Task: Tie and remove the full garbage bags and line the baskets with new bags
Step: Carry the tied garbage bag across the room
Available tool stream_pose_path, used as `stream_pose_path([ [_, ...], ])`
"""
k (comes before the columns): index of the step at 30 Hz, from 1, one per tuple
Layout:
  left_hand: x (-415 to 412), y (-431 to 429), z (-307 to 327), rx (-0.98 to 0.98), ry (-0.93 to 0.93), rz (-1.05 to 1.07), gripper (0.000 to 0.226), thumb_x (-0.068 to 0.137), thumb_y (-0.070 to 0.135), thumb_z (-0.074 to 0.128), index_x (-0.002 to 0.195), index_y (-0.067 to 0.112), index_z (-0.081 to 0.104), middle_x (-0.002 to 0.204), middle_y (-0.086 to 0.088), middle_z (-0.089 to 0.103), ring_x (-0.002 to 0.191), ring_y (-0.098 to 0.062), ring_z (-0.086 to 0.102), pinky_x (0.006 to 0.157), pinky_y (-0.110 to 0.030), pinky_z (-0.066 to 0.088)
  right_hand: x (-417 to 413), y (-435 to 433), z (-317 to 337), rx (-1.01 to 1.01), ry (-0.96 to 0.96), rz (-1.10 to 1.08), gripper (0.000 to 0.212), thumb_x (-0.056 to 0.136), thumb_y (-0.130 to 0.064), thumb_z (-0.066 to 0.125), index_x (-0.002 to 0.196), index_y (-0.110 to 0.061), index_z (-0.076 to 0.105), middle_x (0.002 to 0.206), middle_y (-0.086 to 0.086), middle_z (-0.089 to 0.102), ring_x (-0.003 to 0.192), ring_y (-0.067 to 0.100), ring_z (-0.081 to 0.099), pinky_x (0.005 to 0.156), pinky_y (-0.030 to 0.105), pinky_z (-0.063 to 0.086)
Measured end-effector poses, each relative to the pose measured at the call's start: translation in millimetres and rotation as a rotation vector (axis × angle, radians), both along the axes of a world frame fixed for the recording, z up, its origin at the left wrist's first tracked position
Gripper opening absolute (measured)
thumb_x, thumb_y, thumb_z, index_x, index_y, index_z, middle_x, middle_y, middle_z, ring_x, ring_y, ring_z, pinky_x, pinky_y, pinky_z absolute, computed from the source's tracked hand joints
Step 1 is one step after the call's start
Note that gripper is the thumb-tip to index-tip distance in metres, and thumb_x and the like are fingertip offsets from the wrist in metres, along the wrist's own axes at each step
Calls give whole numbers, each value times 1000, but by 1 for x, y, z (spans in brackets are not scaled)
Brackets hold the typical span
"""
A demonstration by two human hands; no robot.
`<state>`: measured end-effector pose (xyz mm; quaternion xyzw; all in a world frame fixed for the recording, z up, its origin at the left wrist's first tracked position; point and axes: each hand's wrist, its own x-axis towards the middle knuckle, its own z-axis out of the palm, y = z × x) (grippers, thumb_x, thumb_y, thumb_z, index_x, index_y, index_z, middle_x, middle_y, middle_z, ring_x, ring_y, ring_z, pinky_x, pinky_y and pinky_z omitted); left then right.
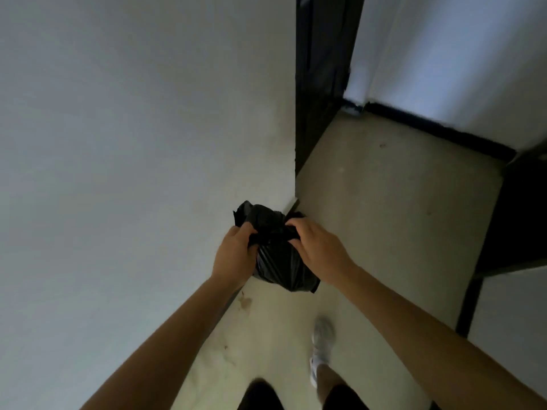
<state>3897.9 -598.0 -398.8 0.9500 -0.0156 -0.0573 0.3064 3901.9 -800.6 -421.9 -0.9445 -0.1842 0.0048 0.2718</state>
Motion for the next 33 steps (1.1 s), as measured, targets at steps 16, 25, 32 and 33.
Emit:
stream_pose_path([
  [16,117,1,-420,105,374,-6,24,90,5,46,113,9,53,96,-13,48,88,-36,54,67,-35,40,102,16,-406,-426,335,18,44,105,-34,41,140,-8,43,117,15,63,73,39,65,55,36,34],
  [25,134,14,-634,69,429,-58,23,95,6,43,116,4,52,100,-15,59,93,-30,57,67,-25,33,120,28,-606,-380,370,15,42,105,-32,42,141,-9,40,123,18,59,92,43,63,63,38,37],
  [32,108,13,-604,234,353,-15,52,104,26,32,151,4,24,159,-22,17,148,-38,9,120,-47,13,118,7,-578,-368,332,-60,52,105,-39,36,150,-15,32,140,15,50,102,40,63,73,40,47],
  [33,106,14,-582,245,300,-31,53,105,29,31,152,4,24,160,-22,15,149,-37,7,119,-48,13,120,5,-557,-353,323,-66,54,104,-40,37,152,-15,31,145,15,45,105,40,62,75,42,49],
])
